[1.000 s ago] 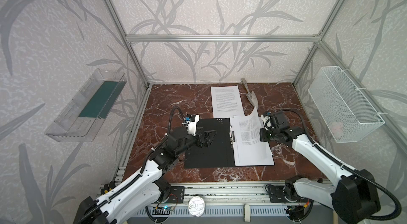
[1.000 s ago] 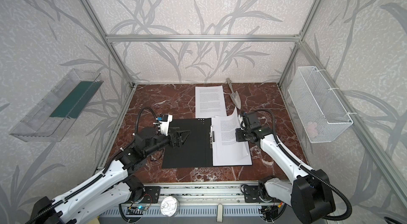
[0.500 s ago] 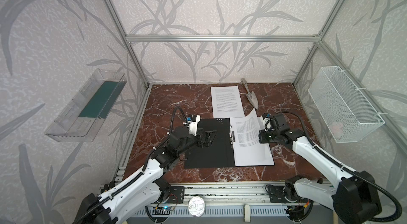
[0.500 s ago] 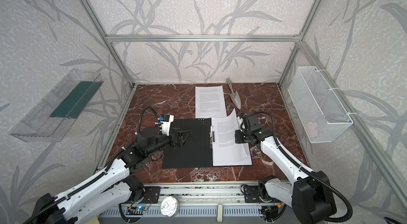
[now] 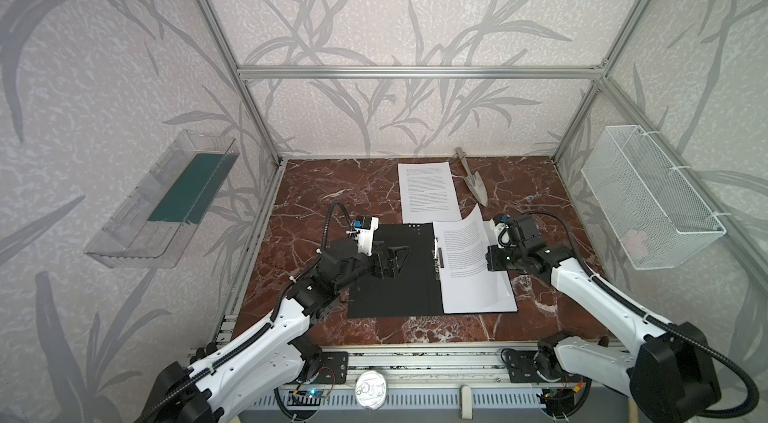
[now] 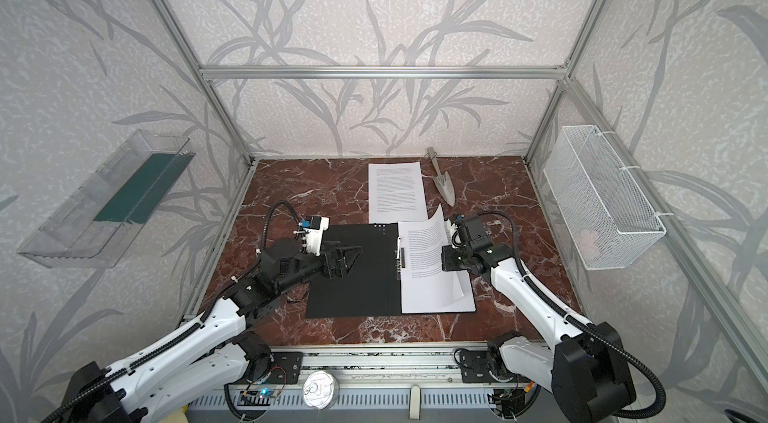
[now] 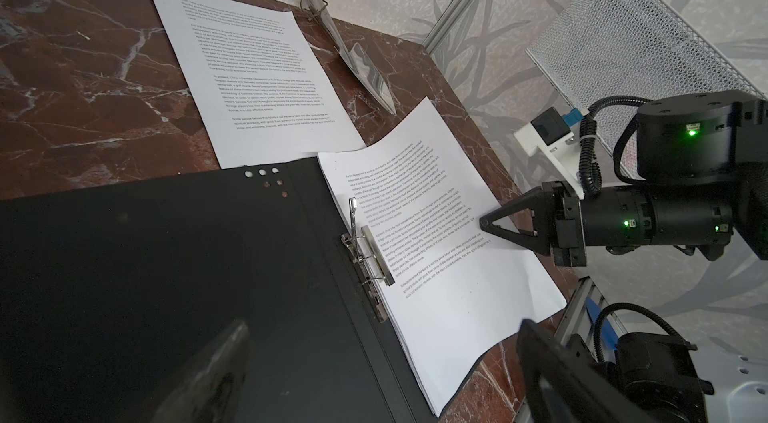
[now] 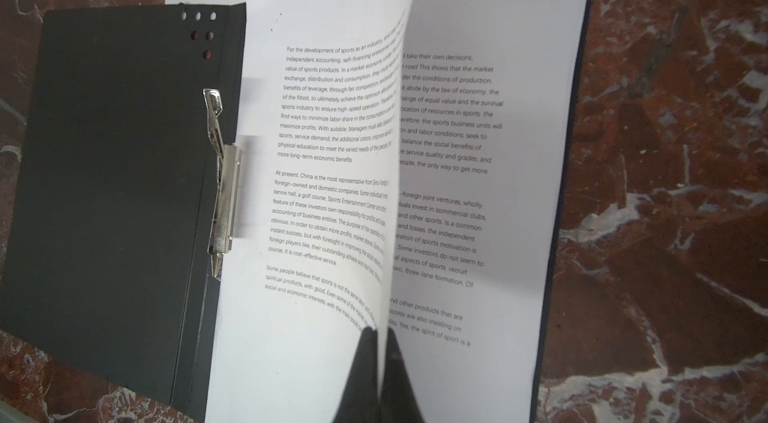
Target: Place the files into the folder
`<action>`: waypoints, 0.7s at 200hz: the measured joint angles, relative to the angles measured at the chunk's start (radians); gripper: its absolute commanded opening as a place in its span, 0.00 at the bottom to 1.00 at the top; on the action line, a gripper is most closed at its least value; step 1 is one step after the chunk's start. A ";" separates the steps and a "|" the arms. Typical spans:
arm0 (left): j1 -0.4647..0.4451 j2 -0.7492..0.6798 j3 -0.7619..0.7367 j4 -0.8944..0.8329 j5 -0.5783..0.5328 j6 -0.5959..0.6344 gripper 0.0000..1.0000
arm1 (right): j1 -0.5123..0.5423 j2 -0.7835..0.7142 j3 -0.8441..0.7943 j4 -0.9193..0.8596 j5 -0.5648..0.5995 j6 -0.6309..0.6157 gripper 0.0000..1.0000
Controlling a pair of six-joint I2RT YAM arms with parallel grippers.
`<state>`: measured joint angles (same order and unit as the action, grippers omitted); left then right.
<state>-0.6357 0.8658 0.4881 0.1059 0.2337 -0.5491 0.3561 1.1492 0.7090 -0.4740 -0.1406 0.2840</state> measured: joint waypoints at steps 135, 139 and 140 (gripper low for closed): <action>0.000 0.000 0.000 0.000 0.000 0.000 0.99 | 0.007 0.000 0.000 0.003 0.001 0.008 0.34; 0.000 0.000 0.000 0.000 0.000 0.000 0.99 | 0.007 0.000 0.000 0.003 0.002 0.009 0.37; 0.000 0.000 0.000 0.000 0.000 0.000 0.99 | 0.007 0.000 0.000 0.003 0.001 0.010 0.37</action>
<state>-0.6357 0.8658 0.4881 0.1059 0.2337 -0.5491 0.3630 1.1492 0.7090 -0.4713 -0.1394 0.2939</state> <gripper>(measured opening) 0.991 0.310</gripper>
